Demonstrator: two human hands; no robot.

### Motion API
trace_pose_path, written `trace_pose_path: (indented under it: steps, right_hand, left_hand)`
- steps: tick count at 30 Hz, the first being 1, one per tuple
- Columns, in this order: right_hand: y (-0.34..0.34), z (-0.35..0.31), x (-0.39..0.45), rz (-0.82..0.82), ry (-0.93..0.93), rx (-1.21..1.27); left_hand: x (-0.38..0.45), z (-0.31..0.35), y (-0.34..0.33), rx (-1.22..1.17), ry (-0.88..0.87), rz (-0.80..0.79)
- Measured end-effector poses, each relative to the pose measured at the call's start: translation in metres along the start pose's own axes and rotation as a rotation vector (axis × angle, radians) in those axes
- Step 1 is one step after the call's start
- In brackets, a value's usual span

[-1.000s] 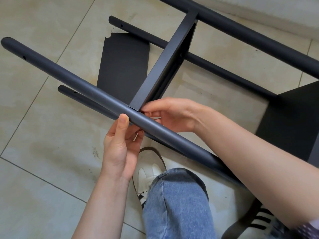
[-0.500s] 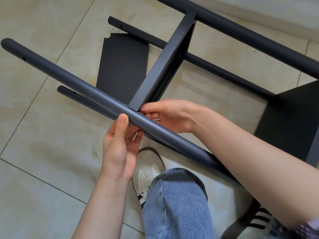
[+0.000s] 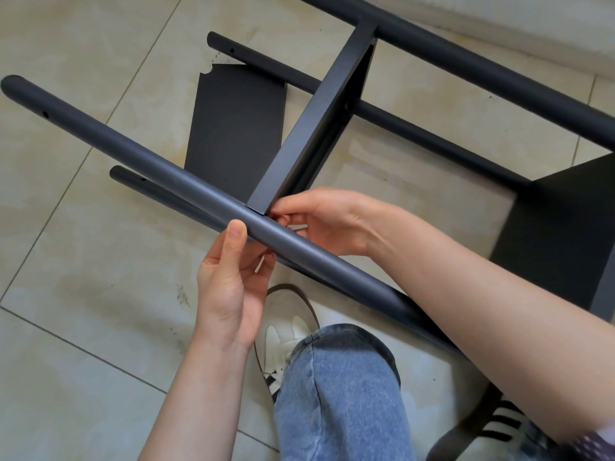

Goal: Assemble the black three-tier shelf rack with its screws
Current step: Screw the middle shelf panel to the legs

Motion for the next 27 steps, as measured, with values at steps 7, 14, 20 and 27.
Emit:
trace_pose_path:
  steps: [7, 14, 20, 27]
  right_hand:
    - [-0.0047, 0.0033, -0.0033, -0.078, 0.012, 0.100]
    - [-0.0065, 0.0003, 0.0001, -0.019, 0.001, 0.028]
    - [-0.0034, 0.0001, -0.0014, -0.060, 0.003, 0.080]
    - [-0.0062, 0.0027, -0.0031, -0.069, -0.017, 0.091]
  left_hand:
    - [0.0013, -0.0020, 0.0001, -0.021, 0.008, 0.015]
    - [-0.0002, -0.0033, -0.0010, -0.026, 0.030, 0.002]
    - [0.0022, -0.0036, 0.0017, -0.011, 0.023, -0.005]
    - [0.0020, -0.0043, 0.0000, -0.024, 0.018, -0.019]
Point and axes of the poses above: each hand's wrist, its own x-axis towards the middle knuckle, its own y-axis out of the back of the hand, z = x × y, the point moved 4 cm from there along x, towards the middle knuckle
